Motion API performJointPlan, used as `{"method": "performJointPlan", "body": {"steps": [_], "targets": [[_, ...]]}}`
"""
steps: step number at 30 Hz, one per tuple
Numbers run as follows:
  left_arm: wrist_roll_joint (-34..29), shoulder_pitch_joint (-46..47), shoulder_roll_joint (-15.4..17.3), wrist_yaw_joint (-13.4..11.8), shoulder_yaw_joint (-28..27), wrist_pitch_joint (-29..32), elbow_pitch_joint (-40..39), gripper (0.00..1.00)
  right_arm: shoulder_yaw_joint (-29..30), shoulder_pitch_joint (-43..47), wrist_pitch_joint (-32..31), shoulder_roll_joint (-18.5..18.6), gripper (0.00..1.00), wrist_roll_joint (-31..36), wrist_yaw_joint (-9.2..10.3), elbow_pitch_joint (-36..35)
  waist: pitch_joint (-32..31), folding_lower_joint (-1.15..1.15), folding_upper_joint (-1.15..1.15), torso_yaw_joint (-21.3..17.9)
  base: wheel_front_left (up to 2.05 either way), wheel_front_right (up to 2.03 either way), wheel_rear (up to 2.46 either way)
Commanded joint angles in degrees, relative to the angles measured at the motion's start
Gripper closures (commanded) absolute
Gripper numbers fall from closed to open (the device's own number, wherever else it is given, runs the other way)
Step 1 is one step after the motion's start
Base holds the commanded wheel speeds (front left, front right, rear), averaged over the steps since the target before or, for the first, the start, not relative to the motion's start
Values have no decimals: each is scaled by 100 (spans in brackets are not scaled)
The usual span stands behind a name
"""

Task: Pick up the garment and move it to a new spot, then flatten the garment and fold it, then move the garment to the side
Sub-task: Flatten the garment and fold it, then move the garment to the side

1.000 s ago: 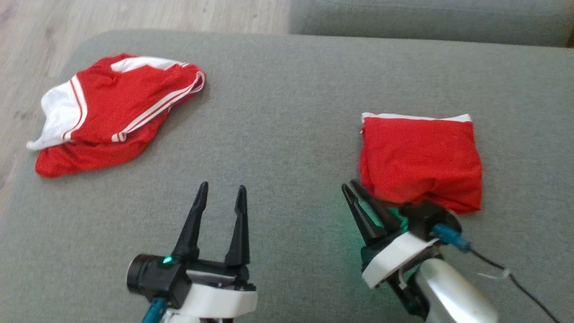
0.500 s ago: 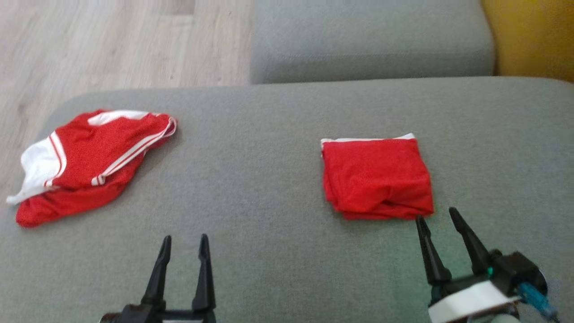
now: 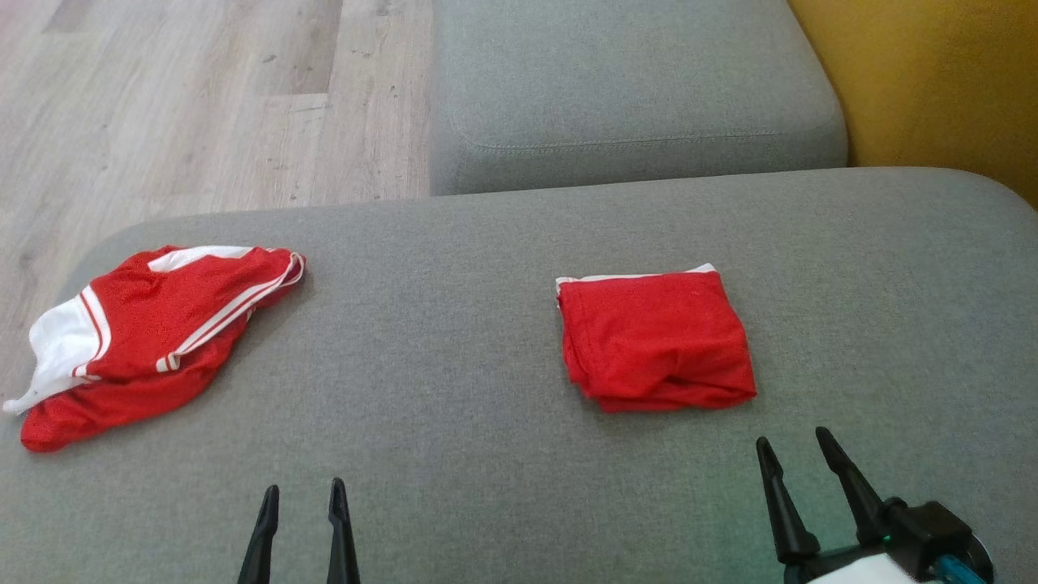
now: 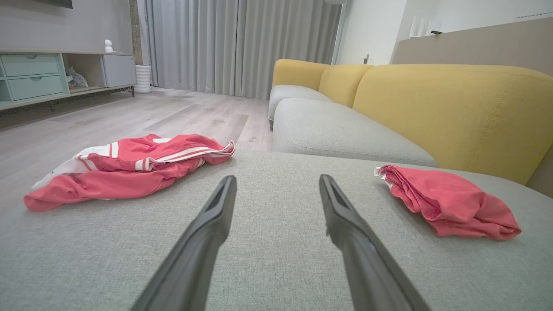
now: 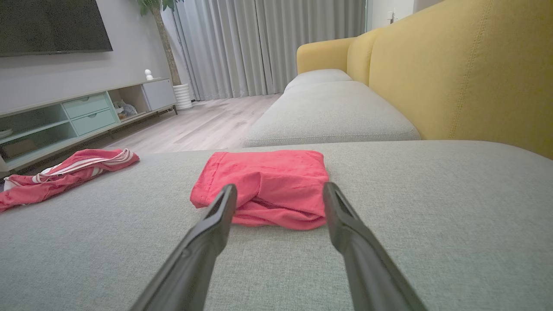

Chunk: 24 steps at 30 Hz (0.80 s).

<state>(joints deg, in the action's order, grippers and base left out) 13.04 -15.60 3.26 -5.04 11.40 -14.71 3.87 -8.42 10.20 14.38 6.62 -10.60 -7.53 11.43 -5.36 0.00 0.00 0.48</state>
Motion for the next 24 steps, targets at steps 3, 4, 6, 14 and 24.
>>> {"method": "performJointPlan", "body": {"steps": [3,4,6,14,24], "targets": [[-21,179,-38,-3,-197,-29,-172,0,-111,-199,62,56,0,-3,4,-130,4,0,0,11,0,0,0],[-21,183,-38,-4,-196,-29,-179,0,-112,-201,62,56,0,0,4,-126,8,0,0,13,0,0,0],[-21,188,-38,-5,-193,-29,-186,0,-116,-203,62,56,0,1,4,-122,12,0,0,15,0,0,0],[-38,249,-38,-23,-145,-29,-265,0,-115,-224,62,85,0,-7,4,-91,53,0,0,52,0,0,0],[-166,403,-38,15,-49,-29,-439,0,-12,-435,62,103,0,1,4,-26,329,0,0,82,0,0,0]]}}
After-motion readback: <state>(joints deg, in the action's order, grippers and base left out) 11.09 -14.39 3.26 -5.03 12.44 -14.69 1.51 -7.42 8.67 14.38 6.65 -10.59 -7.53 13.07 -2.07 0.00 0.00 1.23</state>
